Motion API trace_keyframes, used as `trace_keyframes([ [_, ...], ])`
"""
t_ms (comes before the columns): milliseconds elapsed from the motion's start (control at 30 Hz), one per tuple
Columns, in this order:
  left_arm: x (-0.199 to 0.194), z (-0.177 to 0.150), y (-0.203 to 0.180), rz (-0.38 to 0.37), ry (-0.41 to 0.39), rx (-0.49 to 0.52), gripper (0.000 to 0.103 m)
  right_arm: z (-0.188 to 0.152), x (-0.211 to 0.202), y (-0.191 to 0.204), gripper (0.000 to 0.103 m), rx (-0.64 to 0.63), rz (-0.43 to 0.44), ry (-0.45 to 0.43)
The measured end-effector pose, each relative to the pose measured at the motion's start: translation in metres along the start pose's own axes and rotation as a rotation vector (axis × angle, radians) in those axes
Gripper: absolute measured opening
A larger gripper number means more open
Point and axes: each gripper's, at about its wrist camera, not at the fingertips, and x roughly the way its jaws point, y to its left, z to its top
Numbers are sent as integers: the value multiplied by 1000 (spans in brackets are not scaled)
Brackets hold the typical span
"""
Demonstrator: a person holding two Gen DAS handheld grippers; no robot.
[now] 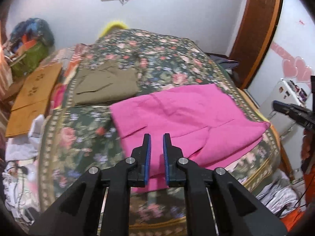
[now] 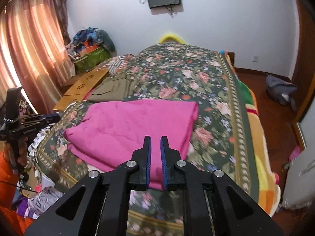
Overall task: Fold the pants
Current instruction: 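Open both tools and release the folded trousers onto the bed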
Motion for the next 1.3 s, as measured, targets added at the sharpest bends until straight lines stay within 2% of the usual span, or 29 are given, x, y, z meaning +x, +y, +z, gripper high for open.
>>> trace_keyframes([
  [167,36,-6,-21,-56,66,7,10,-4,32,12,18,-1,42,47],
  [433,59,-41,-22,-58,134,4,14,-40,68,12,18,-2,66,209],
  [600,58,-50,-17,-71,117,-21,14,-51,64,9,19,29,80,197],
  [767,49,-37,-13,-66,126,3,16,-45,63,12,20,2,72,214],
  [833,42,-27,-6,-39,105,-2,16,-38,61,9,25,3,59,206],
  [900,38,-15,3,-17,91,-9,16,-31,56,3,36,9,35,173],
  [933,38,-10,8,-2,85,-13,16,-26,53,-1,38,13,21,152],
  [1033,42,7,26,59,73,-28,19,-11,49,-12,38,17,-11,113],
  [1067,46,12,32,71,71,-40,23,-6,49,-16,38,21,-25,100],
  [1167,58,25,50,95,68,-77,29,10,54,-30,38,29,-56,78],
  [1300,79,38,73,111,91,-122,30,26,64,-42,38,19,-96,64],
])
